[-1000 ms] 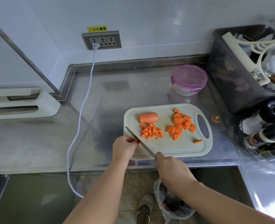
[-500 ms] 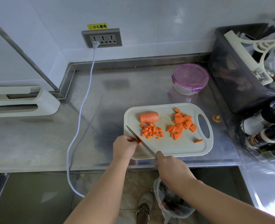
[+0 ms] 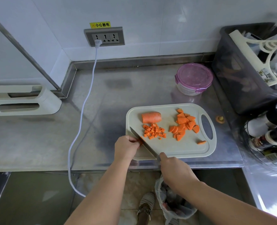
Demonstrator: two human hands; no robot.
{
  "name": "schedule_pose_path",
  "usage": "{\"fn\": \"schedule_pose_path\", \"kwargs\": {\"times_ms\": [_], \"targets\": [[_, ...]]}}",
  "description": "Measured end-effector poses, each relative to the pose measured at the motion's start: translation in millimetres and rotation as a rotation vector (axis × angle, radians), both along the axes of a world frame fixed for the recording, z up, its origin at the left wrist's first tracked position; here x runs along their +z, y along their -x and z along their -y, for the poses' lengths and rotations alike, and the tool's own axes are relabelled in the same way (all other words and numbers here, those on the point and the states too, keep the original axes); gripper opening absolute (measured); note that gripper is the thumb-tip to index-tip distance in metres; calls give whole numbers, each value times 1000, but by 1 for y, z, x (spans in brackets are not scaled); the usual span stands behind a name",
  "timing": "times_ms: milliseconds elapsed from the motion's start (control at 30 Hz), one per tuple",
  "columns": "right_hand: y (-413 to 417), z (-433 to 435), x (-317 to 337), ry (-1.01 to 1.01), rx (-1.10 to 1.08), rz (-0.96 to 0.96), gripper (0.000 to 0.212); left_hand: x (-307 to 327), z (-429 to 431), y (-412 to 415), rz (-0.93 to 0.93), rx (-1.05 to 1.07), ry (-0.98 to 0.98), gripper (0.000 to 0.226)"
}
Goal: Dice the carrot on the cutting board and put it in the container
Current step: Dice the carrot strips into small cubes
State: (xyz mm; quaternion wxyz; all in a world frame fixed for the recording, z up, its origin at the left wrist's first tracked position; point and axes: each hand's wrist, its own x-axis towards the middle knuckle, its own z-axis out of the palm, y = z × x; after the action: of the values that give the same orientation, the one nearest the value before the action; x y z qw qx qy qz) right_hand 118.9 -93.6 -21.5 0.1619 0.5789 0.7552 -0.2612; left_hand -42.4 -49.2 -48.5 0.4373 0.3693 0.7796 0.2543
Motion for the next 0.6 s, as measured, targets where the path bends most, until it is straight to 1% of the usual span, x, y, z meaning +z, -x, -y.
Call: {"fn": "schedule_pose_path", "kwargs": {"times_ms": [133, 233, 300, 400, 467, 500, 533, 600], "targets": [[-4, 2, 1, -48, -31, -26, 39, -2, -4, 0, -8, -18, 17, 9], [-11, 0, 2, -92, -9, -48, 35, -4, -6, 2, 78, 12, 23, 16], [-19, -2, 3, -128, 16, -53, 35, -5, -6, 6, 109, 13, 27, 16], [-36, -5, 6, -206, 84, -36, 38, 0, -8, 20, 128, 90, 15, 10], [-49, -8, 8, -266, 167, -17, 34, 10, -12, 33, 136, 163, -43, 10], [-54, -9, 7, -299, 210, -10, 31, 15, -13, 38, 109, 157, -94, 10], [-58, -10, 7, -315, 241, -8, 30, 21, -15, 42, 52, 97, -150, 11], [-64, -11, 4, -332, 292, 3, 31, 35, -15, 41, -58, -179, -225, 7]]}}
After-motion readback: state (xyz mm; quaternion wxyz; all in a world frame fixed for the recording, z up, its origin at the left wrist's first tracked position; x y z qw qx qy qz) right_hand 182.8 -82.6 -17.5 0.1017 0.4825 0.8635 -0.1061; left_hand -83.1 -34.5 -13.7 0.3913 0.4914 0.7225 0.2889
